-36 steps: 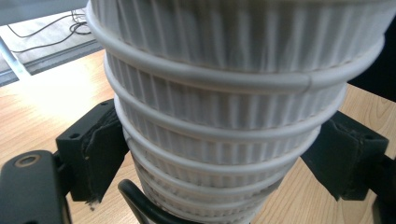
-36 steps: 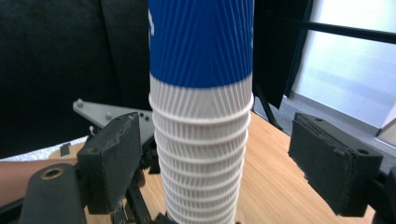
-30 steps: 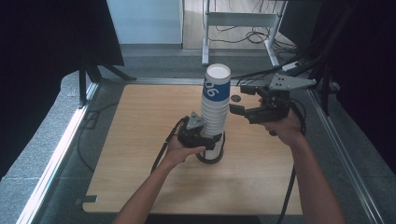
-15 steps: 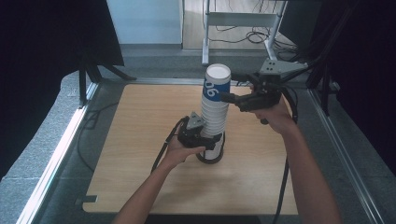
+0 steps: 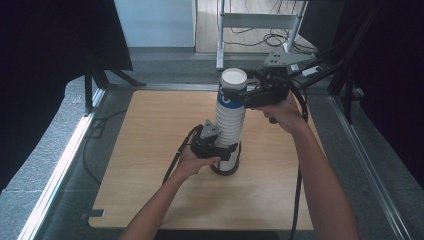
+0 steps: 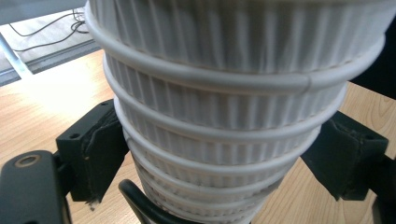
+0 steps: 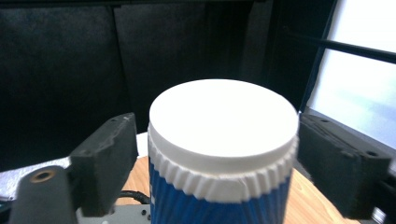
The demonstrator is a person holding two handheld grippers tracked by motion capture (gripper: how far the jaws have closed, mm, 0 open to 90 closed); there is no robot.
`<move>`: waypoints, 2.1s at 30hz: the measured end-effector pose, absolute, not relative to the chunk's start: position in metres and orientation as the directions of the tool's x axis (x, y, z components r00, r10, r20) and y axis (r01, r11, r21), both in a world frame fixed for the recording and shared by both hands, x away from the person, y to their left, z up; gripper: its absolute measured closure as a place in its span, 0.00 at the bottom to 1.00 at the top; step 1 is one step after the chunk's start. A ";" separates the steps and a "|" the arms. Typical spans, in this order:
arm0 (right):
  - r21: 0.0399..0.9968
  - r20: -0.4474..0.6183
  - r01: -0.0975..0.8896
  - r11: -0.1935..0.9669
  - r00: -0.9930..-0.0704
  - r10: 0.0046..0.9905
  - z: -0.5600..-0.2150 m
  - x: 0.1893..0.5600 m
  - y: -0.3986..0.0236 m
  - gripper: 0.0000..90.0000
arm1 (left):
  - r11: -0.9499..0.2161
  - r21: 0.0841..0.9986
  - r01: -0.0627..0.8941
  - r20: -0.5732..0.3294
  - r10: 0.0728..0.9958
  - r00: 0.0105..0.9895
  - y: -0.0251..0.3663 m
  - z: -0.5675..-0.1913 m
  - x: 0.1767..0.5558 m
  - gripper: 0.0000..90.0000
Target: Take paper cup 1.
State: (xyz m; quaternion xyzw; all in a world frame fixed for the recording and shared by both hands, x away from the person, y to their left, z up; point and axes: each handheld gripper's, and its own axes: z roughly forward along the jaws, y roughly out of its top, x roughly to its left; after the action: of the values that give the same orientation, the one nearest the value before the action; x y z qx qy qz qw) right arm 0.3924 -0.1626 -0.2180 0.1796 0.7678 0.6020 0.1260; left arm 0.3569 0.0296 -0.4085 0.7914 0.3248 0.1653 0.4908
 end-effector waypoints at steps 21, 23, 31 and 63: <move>0.986 -0.033 0.049 0.161 -0.883 0.468 -0.205 0.384 -0.164 0.31 | -0.315 0.881 0.352 -0.054 0.673 0.737 0.029 -0.408 0.357 0.14; 0.989 -0.041 0.030 0.142 -0.880 0.472 -0.200 0.380 -0.166 0.31 | -0.320 0.880 0.352 -0.051 0.672 0.739 0.029 -0.408 0.358 0.14; 0.996 -0.053 -0.015 0.082 -0.878 0.477 -0.182 0.369 -0.179 0.31 | -0.319 0.880 0.352 -0.051 0.673 0.738 0.029 -0.408 0.357 0.14; 0.999 -0.041 -0.028 0.032 -0.849 0.527 -0.202 0.330 -0.274 0.31 | -0.320 0.879 0.353 -0.049 0.676 0.735 0.029 -0.407 0.357 0.14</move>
State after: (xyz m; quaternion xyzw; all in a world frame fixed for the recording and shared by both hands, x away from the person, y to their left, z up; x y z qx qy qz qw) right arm 0.3302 -0.2738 -0.2020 0.1816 0.6881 0.6715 0.2067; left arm 0.3574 0.0288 -0.4073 0.7952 0.3237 0.1667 0.4848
